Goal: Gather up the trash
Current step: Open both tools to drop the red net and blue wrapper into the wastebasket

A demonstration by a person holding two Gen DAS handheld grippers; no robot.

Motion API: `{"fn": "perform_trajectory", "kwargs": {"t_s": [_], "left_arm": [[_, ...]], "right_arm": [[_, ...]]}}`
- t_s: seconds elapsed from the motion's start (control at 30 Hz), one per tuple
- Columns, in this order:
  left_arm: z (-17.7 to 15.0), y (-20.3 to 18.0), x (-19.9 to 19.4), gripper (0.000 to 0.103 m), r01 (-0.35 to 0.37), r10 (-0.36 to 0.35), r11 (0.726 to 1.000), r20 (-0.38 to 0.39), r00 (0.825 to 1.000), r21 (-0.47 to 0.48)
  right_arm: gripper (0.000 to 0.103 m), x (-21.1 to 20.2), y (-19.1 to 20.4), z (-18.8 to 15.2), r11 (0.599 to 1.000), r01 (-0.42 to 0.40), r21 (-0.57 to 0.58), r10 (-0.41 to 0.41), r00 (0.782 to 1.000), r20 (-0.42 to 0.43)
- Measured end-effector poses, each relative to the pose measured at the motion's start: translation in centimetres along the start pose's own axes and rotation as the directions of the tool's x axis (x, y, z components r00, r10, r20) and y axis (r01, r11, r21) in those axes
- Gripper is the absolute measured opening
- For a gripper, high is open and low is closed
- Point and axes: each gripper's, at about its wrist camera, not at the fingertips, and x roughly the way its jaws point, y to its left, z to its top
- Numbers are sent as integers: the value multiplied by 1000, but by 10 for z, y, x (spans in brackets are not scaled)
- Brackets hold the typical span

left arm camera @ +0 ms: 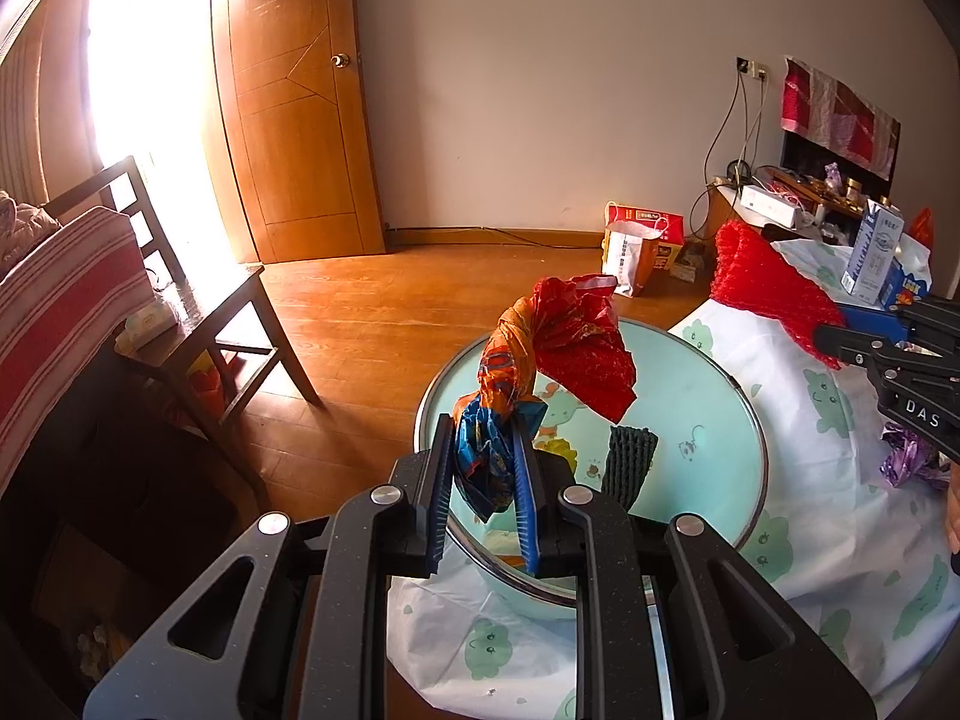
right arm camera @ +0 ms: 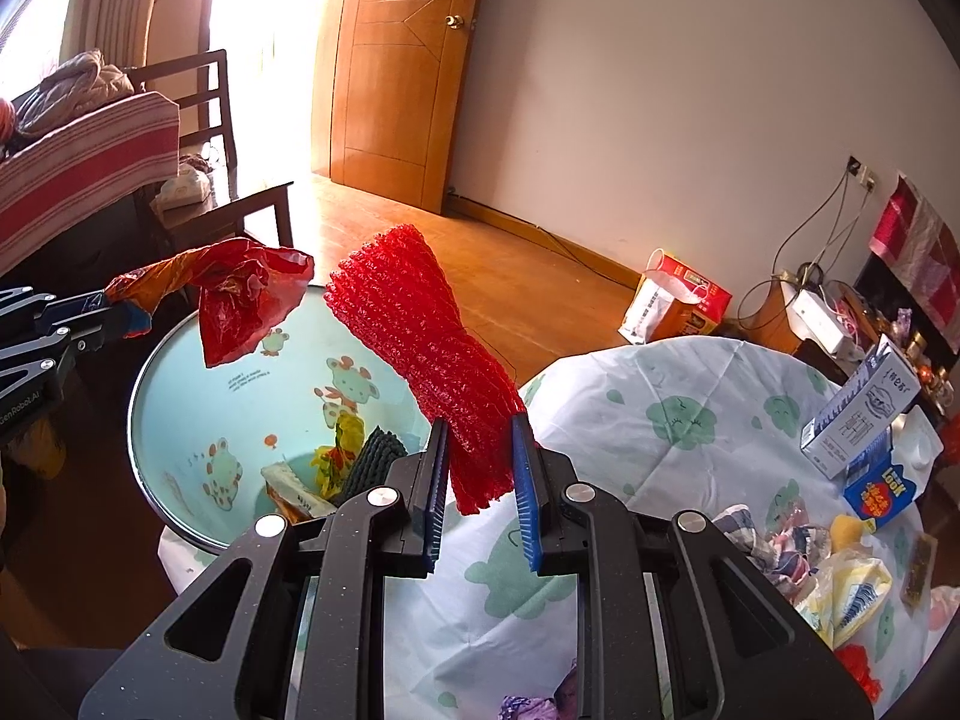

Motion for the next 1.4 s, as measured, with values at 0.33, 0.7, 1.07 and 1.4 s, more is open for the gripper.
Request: {"fn": "perform_trajectory", "kwargs": {"t_s": [0.33,0.7,1.07,1.4], "left_arm": [[-2,0,1,18,-3,3,1000,2,1000,-3],[-2,2,0,18,-5,5,1000,3,1000,-13],[-2,4,1,20,-5,5,1000,4,1000,-14],[-6,1,4,58,-1,1,1000,6,1000,-18]], "right_arm": [[21,1,5,2,1000,-4,-11,4,1000,-2],[21,2,10,4,1000,-7,-21,7,1000,-3],[22,4,17,6,999,-15,-41,14,1000,-9],[59,7,27,8,998,-32,-63,32,999,3]]}}
